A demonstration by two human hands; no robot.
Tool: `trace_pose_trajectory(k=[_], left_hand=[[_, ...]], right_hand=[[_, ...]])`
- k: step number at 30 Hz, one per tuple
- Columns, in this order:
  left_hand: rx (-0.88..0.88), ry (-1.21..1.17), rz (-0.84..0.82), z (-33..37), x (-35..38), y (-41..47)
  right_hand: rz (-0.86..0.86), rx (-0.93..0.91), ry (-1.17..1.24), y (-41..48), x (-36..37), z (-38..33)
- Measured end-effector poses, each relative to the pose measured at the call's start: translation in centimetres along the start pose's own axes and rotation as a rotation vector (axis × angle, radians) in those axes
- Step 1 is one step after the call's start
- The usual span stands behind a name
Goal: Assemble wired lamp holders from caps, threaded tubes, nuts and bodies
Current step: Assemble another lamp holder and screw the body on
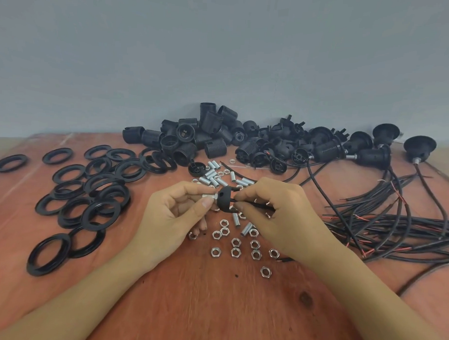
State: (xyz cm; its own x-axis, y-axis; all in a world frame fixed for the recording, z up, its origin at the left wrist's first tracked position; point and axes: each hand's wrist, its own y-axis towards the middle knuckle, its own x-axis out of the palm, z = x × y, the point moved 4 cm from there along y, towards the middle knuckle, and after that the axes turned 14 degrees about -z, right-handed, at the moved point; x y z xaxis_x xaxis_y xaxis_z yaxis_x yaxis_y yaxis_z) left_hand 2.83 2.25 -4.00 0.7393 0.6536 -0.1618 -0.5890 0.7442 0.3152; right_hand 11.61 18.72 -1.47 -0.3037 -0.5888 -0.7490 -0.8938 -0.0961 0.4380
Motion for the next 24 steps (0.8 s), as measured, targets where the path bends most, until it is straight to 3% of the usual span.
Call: trace_pose_trajectory(k=[6,11,14,16,18,20,24], left_hand=[[-0.014,0.031,0.007,0.1,-0.2,0.1],[-0.03,-0.003,-0.041,0.3,0.2,0.0],[0.005,-0.036,-0.019,0.5,0.1,0.0],[0.025,-0.08,0.01,0.6,0.0,0.0],[0.021,-0.064,0.037,0.6,-0.2,0.1],[0.044,0.124,0.032,0.8,-0.3,0.0],[0.288,0.811,-0.059,2.2,0.2,-0.5]], right_hand=[[0.028,-0.096,-0.005,-0.1,-0.3,-0.5],[-0.047,-0.121,0.014,-0.3,0.0,-0.7],[-0.051,0.009,0.106,-0.3,-0.3,0.0],[-0.063,0.103,0.042,-0.4,-0.7,0.8],[-0.102,0.109,0.058,-0.5,-1.0,1.2],[-0.151,0.073,0.126,-0.6,-1.0,0.9],[-0.252,0.017,0.085,-0.4,0.5,-0.6]])
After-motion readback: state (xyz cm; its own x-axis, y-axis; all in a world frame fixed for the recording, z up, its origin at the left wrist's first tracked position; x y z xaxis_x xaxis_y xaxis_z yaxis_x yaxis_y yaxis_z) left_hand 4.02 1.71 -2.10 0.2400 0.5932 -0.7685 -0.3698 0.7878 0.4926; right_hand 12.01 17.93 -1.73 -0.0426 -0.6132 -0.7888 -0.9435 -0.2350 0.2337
